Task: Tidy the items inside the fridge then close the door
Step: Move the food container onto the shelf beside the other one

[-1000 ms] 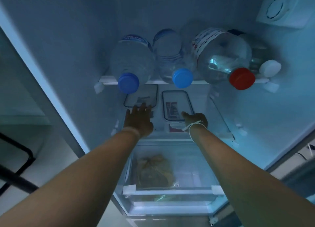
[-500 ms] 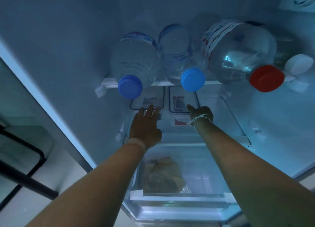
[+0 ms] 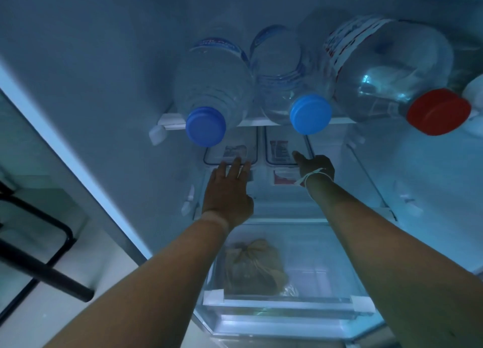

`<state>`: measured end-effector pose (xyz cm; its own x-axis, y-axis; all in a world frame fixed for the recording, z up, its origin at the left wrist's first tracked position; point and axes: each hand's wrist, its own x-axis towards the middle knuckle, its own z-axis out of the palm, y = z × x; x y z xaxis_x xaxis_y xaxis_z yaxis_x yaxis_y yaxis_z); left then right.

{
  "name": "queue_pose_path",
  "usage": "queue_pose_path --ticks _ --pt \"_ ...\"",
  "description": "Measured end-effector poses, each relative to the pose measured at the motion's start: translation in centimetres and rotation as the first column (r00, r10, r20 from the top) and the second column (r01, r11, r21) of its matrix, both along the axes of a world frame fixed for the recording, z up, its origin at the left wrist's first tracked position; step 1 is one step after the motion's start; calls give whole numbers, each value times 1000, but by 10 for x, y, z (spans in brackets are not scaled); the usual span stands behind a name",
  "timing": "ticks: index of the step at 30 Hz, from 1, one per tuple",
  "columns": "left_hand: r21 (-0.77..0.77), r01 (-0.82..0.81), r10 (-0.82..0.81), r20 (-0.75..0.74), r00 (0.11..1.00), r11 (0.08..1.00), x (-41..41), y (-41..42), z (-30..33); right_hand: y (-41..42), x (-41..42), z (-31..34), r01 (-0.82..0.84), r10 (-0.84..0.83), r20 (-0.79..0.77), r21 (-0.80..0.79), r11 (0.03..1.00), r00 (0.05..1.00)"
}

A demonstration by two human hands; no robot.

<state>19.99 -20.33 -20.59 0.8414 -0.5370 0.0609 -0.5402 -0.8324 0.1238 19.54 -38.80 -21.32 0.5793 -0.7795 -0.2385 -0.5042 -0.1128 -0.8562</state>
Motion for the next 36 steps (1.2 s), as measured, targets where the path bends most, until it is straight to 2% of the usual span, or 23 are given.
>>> queue_pose_path --ticks 3,5,9,14,19,23,28,36 --pt "19 7 -7 -16 1000 1000 1 0 3 0 -3 -1 -10 10 18 5 1000 1000" --pt "42 19 -17 -33 999 999 2 0 7 1 -7 -4 -12 9 48 73 997 999" --pt "117 46 -39 -57 998 992 4 2 15 7 -28 -14 60 -82 151 149 987 985" --pt "111 56 -48 -67 997 992 -17 2 23 12 -56 -15 -35 18 126 135 990 992" --pt "153 123 -116 -53 992 981 -49 9 34 24 -95 -2 -30 26 92 40 999 995" --pt "174 126 -125 -20 992 977 -77 16 53 38 -131 19 -65 61 112 36 997 992" --pt "189 133 -144 48 988 973 -130 34 77 58 -186 49 -65 71 154 -43 997 985" --pt "138 128 -140 80 987 982 -215 74 120 92 -273 115 -120 163 206 -205 971 965"
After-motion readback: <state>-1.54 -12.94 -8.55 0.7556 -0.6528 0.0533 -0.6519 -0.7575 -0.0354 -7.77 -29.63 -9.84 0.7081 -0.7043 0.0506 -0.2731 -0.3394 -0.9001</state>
